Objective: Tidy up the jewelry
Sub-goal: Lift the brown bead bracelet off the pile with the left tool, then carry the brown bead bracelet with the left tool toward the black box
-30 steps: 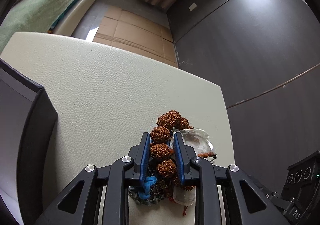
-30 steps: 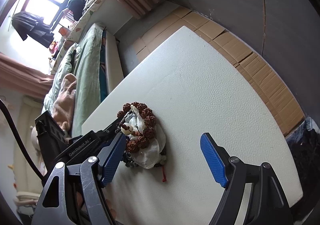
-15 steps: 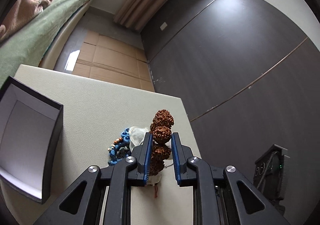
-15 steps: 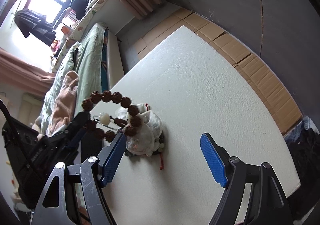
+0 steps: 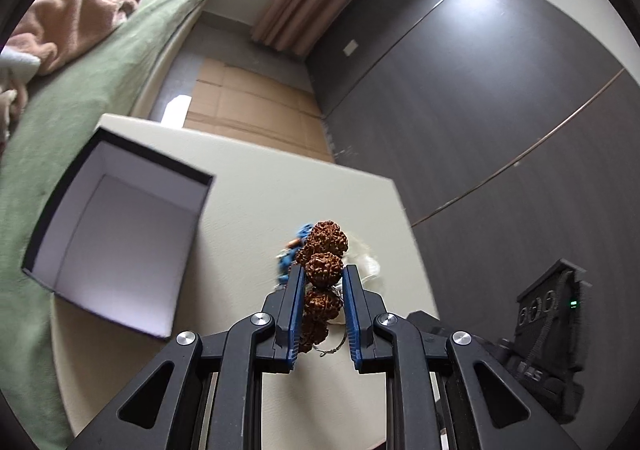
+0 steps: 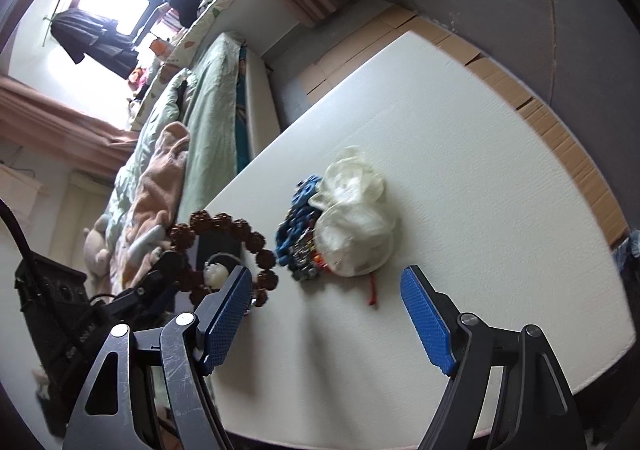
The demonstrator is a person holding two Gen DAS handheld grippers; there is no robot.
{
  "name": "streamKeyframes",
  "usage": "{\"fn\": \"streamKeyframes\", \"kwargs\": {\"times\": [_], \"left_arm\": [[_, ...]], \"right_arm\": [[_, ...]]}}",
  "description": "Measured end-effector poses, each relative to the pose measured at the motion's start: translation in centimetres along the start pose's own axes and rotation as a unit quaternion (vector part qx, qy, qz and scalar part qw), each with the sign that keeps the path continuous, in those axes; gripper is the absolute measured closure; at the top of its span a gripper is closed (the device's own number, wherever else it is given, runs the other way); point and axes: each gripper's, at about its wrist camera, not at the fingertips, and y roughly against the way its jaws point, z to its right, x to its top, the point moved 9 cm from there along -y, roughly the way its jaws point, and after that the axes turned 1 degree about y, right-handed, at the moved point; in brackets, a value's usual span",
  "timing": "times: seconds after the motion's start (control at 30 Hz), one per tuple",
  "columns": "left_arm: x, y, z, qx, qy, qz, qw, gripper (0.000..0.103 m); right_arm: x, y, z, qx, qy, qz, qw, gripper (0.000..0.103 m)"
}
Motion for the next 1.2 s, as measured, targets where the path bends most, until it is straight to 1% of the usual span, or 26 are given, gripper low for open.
{"fn": "streamKeyframes", "kwargs": {"times": [0.13, 0.23, 0.3, 0.33, 0.37, 0.5, 0.6, 0.67, 0.7, 0.73, 0.77, 0.8, 0.83, 0.87, 0.93, 0.97, 1.03, 1.2], "left_arm": [[-0.4, -1.2, -1.3, 0.009, 0.017, -0.019, 0.9996, 0.083], [-0.1, -1.6, -1.6, 0.010, 0.023, -0.020, 0.9995, 0.083], [-0.1, -1.8, -1.8, 0.007, 0.027, -0.022, 0.9994, 0.083], [-0.2, -2.0, -1.8, 0.004, 0.030, -0.027, 0.9992, 0.083], [-0.3, -2.1, -1.9, 0.001, 0.033, -0.030, 0.9990, 0.083], [-0.4, -2.4, -2.0, -0.007, 0.039, -0.036, 0.9986, 0.083], [-0.4, -2.6, -2.0, -0.013, 0.045, -0.039, 0.9981, 0.083], [-0.3, -2.7, -2.2, -0.009, 0.046, -0.040, 0.9981, 0.083], [-0.4, -2.7, -2.2, -0.009, 0.048, -0.042, 0.9979, 0.083], [-0.4, -2.8, -2.3, -0.010, 0.051, -0.044, 0.9977, 0.083], [-0.4, -2.9, -2.5, -0.011, 0.053, -0.045, 0.9975, 0.083], [-0.4, -3.0, -2.6, -0.012, 0.055, -0.047, 0.9973, 0.083], [-0.5, -3.0, -2.6, -0.013, 0.057, -0.048, 0.9972, 0.083], [-0.6, -3.1, -2.5, -0.015, 0.057, -0.050, 0.9970, 0.083], [-0.7, -3.2, -2.5, -0.012, 0.056, -0.051, 0.9971, 0.083], [-0.6, -3.2, -2.5, -0.008, 0.054, -0.050, 0.9972, 0.083], [-0.6, -3.2, -2.4, 0.001, 0.048, -0.047, 0.9978, 0.083], [-0.8, -3.4, -2.6, 0.006, 0.045, -0.047, 0.9979, 0.083]], "right_arm": [[-1.6, -1.7, -2.4, 0.038, 0.012, -0.033, 0.999, 0.025], [-2.6, -3.2, -3.3, 0.047, 0.011, -0.050, 0.998, 0.025], [-3.1, -4.2, -3.7, 0.047, 0.010, -0.061, 0.997, 0.035], [-3.4, -4.8, -3.9, 0.050, 0.009, -0.070, 0.996, 0.043], [-3.7, -5.1, -4.0, 0.052, 0.008, -0.075, 0.996, 0.045], [-3.9, -5.8, -4.3, 0.043, 0.019, -0.074, 0.996, 0.047], [-3.8, -6.1, -4.7, 0.055, 0.020, -0.078, 0.995, 0.047], [-3.8, -6.3, -4.8, 0.057, 0.018, -0.078, 0.995, 0.047], [-3.8, -6.4, -4.8, 0.059, 0.017, -0.078, 0.995, 0.050], [-3.8, -6.6, -4.8, 0.065, 0.015, -0.079, 0.995, 0.058], [-3.8, -6.7, -5.0, 0.073, 0.012, -0.082, 0.994, 0.069], [-3.9, -6.8, -5.0, 0.080, 0.009, -0.083, 0.993, 0.073], [-3.9, -6.9, -5.2, 0.087, 0.007, -0.084, 0.993, 0.081], [-3.8, -7.0, -5.3, 0.085, 0.008, -0.082, 0.993, 0.091], [-3.9, -6.8, -4.9, 0.075, 0.012, -0.079, 0.994, 0.094], [-3.9, -6.8, -4.7, 0.070, 0.013, -0.076, 0.995, 0.097], [-3.8, -6.7, -4.5, 0.066, 0.013, -0.072, 0.995, 0.100], [-3.1, -5.4, -4.1, 0.052, 0.023, -0.049, 0.997, 0.101]]}}
